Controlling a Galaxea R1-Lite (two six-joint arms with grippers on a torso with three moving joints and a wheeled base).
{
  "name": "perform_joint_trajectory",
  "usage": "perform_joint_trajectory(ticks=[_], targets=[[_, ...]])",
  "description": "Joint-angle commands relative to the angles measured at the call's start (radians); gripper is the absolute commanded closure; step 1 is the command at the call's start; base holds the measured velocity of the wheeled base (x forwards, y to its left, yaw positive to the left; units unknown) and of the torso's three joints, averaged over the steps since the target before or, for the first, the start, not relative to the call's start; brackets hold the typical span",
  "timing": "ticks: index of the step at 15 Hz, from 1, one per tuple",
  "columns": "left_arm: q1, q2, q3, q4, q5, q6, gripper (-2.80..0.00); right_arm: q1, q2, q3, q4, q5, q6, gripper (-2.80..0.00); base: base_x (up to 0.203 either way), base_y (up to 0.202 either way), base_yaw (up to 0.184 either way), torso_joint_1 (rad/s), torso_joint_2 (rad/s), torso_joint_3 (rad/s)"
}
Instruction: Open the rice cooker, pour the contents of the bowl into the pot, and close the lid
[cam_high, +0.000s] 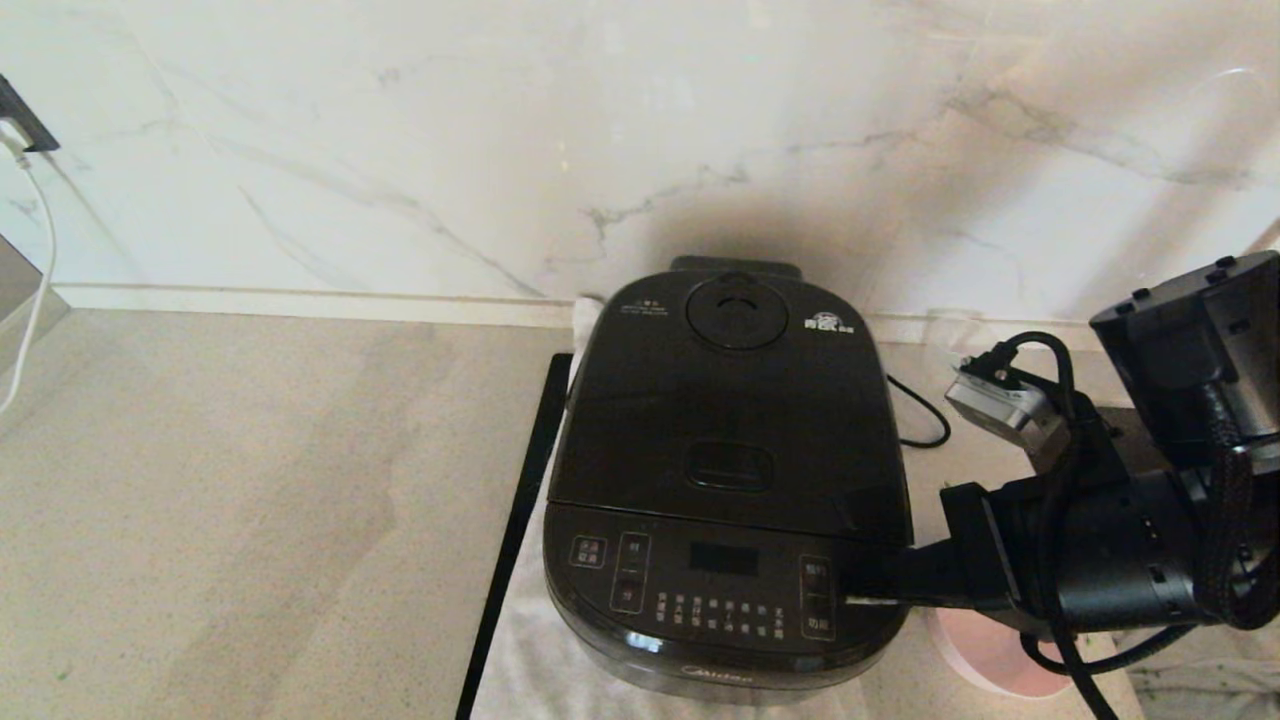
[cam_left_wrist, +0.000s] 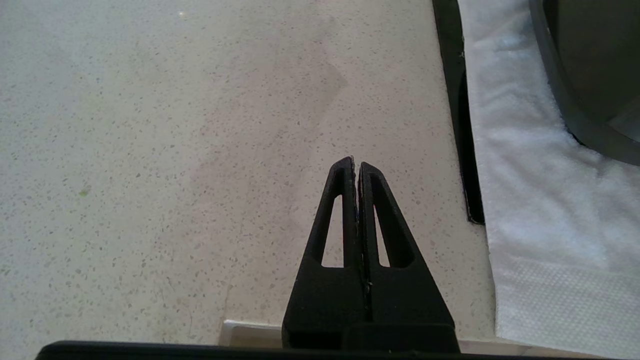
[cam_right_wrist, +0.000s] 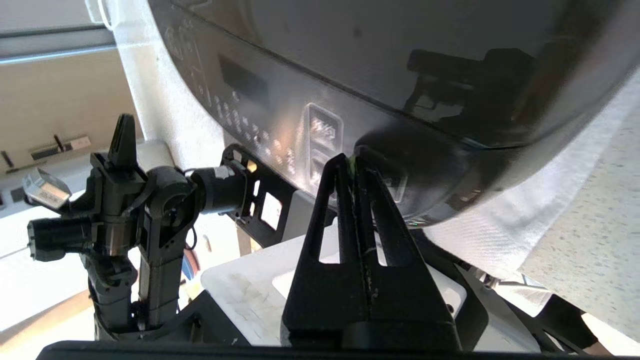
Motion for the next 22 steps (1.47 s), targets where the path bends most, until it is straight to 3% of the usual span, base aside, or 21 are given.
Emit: perform_joint_trajectory(ticks=[1,7,10,11,13,16,18,22], targets=[[0.000,-0.001,0.000,0.000,0.000,0.000,0.00,-0.002,-0.041,-0.019,-0.002,0.005,0.021,0.00,0.000,0.000,0.000,0.000,0.00,0.000],[0.000,0.000,0.000,0.000,0.000,0.000,0.00,-0.042,-0.193,-0.074,-0.001,0.001,0.044,0.00,0.000,0.000,0.000,0.000,0.00,0.000],[0.000,0.000,0.000,0.000,-0.001,0.000,0.00,-0.175,-0.253,-0.117,0.024,-0.064,-0.003,0.00,0.000,0.000,0.000,0.000,0.00,0.000],[0.000,0.000,0.000,0.000,0.000,0.000,0.00,-0.232,-0.270,-0.144,0.063,-0.133,-0.056,0.00,0.000,0.000,0.000,0.000,0.00,0.000],[0.000,0.000,0.000,0.000,0.000,0.000,0.00,-0.323,-0.310,-0.192,0.149,-0.354,-0.162,0.00,0.000,0.000,0.000,0.000,0.00,0.000],[0.000,-0.001,0.000,0.000,0.000,0.000,0.00,-0.377,-0.447,-0.160,0.187,-0.678,-0.292,0.00,0.000,0.000,0.000,0.000,0.00,0.000],[0.000,-0.001,0.000,0.000,-0.001,0.000,0.00,-0.385,-0.573,-0.080,0.194,-0.802,-0.346,0.00,0.000,0.000,0.000,0.000,0.00,0.000],[0.000,-0.001,0.000,0.000,0.000,0.000,0.00,-0.424,-0.859,0.148,0.207,-0.930,-0.454,0.00,0.000,0.000,0.000,0.000,0.00,0.000]])
